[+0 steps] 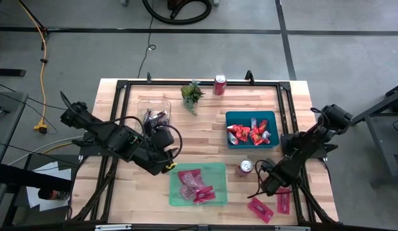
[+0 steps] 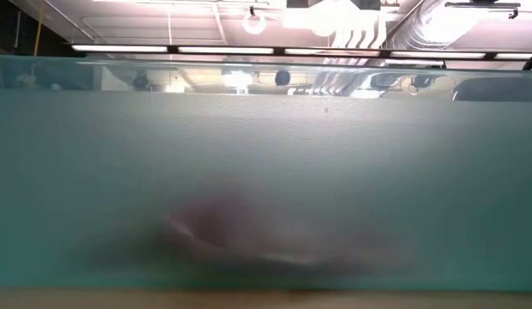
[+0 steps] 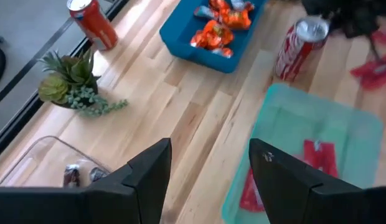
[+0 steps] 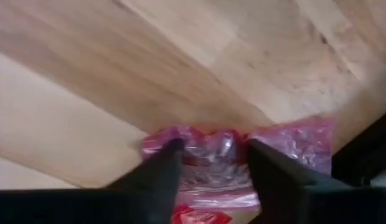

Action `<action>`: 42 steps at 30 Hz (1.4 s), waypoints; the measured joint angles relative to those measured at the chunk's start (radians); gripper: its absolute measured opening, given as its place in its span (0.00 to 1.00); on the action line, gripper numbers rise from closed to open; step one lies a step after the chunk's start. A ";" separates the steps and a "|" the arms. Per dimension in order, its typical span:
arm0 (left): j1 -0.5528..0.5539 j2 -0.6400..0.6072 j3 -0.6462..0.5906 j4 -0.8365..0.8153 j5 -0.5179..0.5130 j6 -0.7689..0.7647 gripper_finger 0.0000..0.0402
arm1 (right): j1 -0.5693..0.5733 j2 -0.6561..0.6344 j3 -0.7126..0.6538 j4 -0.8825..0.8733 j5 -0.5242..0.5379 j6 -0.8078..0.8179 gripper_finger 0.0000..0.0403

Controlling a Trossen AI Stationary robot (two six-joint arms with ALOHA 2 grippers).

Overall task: Sort candy
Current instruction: Put the red candy into the green bin

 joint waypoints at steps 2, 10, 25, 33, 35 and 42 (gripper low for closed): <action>0.000 -0.005 0.000 -0.032 0.022 0.016 0.50 | 0.002 -0.003 0.016 -0.023 0.001 -0.021 0.27; -0.011 -0.051 0.001 -0.143 0.000 -0.034 0.50 | 0.003 -0.050 0.155 -0.209 0.086 -0.109 0.02; -0.022 -0.103 0.001 -0.149 -0.182 -0.033 0.50 | -0.047 -0.173 0.710 -0.481 0.745 -0.241 0.00; -0.023 -0.104 0.001 -0.159 -0.210 -0.007 0.50 | -0.214 -0.133 0.697 0.100 0.675 -0.810 0.00; -0.023 -0.106 0.001 -0.159 -0.210 -0.007 0.50 | -0.247 -0.086 0.691 0.239 0.583 -0.966 0.00; -0.023 -0.107 0.001 -0.154 -0.230 -0.037 0.50 | -0.316 0.147 0.694 0.499 0.275 -1.236 0.00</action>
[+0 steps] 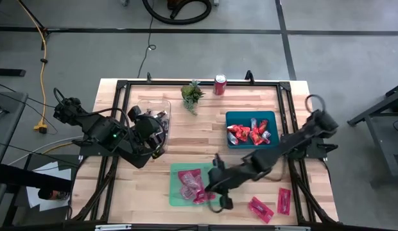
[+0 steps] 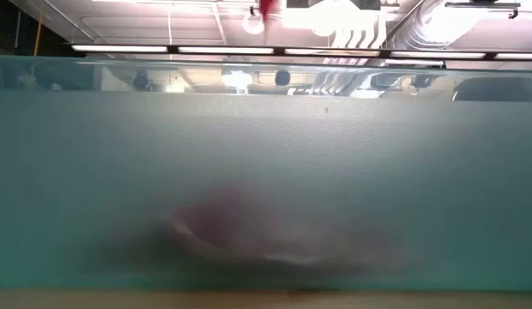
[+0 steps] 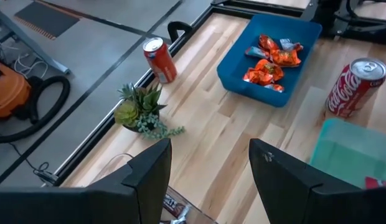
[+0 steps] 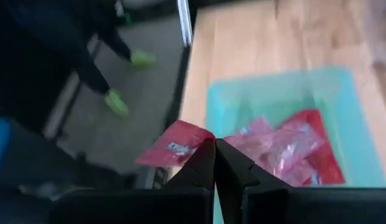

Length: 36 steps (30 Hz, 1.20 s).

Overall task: Sort candy
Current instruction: Put the red candy into the green bin

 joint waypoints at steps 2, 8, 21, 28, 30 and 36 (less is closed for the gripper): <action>0.000 0.000 0.000 0.002 0.000 -0.007 0.50 | -0.009 0.061 0.000 0.001 -0.023 -0.027 0.00; 0.000 0.000 0.000 0.007 0.006 -0.024 0.50 | -0.031 0.188 -0.001 -0.081 -0.016 -0.096 0.00; 0.000 0.000 0.000 0.038 0.007 -0.004 0.50 | -0.055 0.211 -0.001 -0.157 -0.002 -0.150 0.27; 0.000 0.000 0.000 0.038 0.007 -0.004 0.50 | -0.065 0.158 0.143 -0.414 0.001 -0.229 0.61; 0.000 0.000 0.000 0.038 0.008 -0.004 0.50 | -0.068 0.145 0.227 -0.599 -0.001 -0.182 0.65; 0.000 0.000 0.000 0.039 0.049 0.030 0.50 | 0.031 0.107 0.433 -1.014 -0.088 0.031 0.66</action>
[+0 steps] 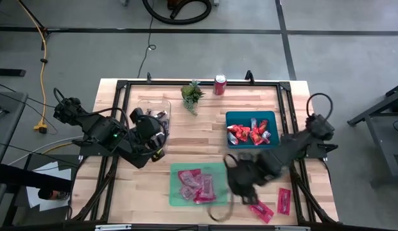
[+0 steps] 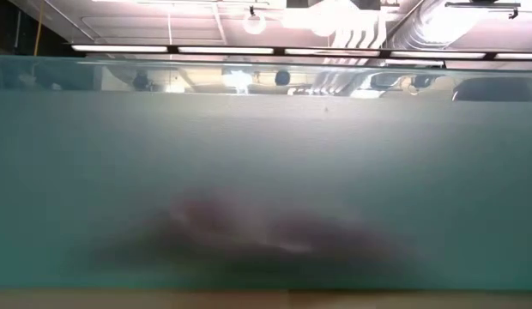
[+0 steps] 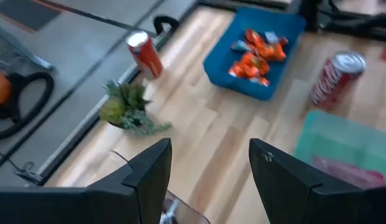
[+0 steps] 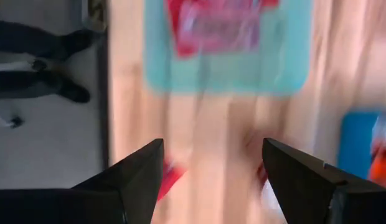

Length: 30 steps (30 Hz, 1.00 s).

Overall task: Sort candy
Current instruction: Put the red candy into the green bin

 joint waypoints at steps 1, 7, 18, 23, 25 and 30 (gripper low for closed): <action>0.000 0.000 0.000 0.000 0.019 0.001 0.50 | 0.032 -0.006 0.015 -0.039 -0.007 0.061 0.66; 0.000 0.000 0.000 0.010 0.090 0.001 0.50 | 0.261 -0.015 -0.055 -0.071 -0.035 0.561 0.66; 0.008 0.000 0.000 0.033 0.084 0.000 0.50 | 0.405 -0.012 -0.553 0.507 -0.127 1.225 0.66; 0.029 0.000 0.000 0.040 0.080 0.001 0.50 | 0.385 0.002 -0.631 0.573 -0.120 1.252 0.66; 0.039 0.000 0.000 0.038 0.079 0.001 0.50 | 0.377 0.020 -0.634 0.552 -0.122 1.225 0.66; 0.057 0.000 0.000 0.037 0.091 0.028 0.50 | 0.357 0.081 -0.634 0.573 -0.116 1.175 0.66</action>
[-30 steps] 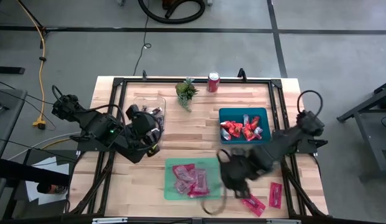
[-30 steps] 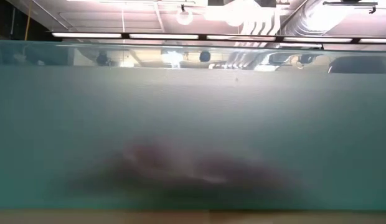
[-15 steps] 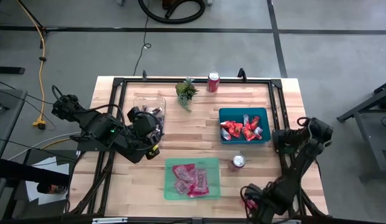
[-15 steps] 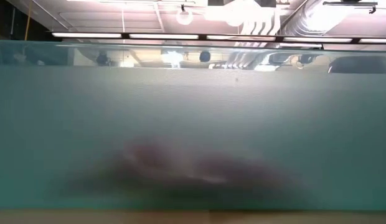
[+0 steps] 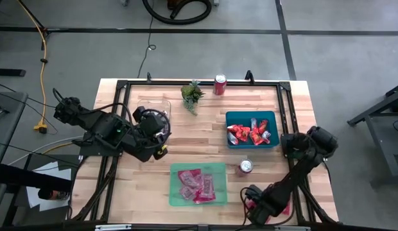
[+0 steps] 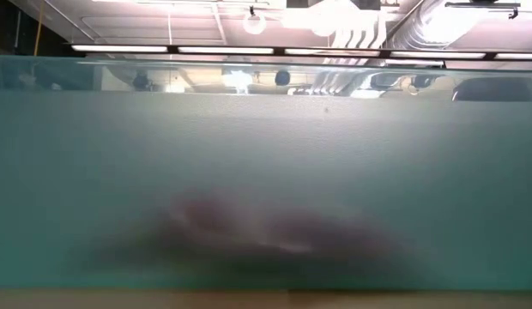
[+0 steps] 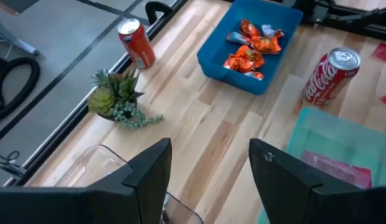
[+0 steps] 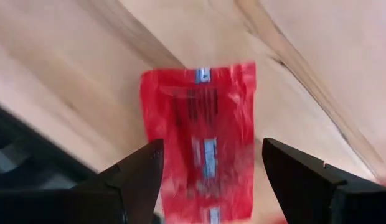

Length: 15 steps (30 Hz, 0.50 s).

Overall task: Sort candy
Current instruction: Put the red candy into the green bin

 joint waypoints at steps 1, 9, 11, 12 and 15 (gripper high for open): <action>0.003 0.000 0.000 0.000 0.001 0.003 0.50 | -0.001 0.012 0.000 0.003 0.000 -0.007 0.66; 0.004 0.000 0.000 0.000 0.006 -0.019 0.50 | 0.009 0.061 0.005 -0.026 -0.038 -0.123 0.43; 0.004 0.000 0.000 0.000 0.008 -0.025 0.50 | 0.012 0.054 0.022 -0.075 -0.048 -0.175 0.25; 0.003 0.000 0.000 0.000 0.010 -0.029 0.50 | 0.014 0.048 0.031 -0.112 -0.051 -0.207 0.14; 0.002 0.000 0.000 0.002 0.042 -0.034 0.50 | 0.021 -0.020 0.080 -0.291 -0.065 -0.305 0.06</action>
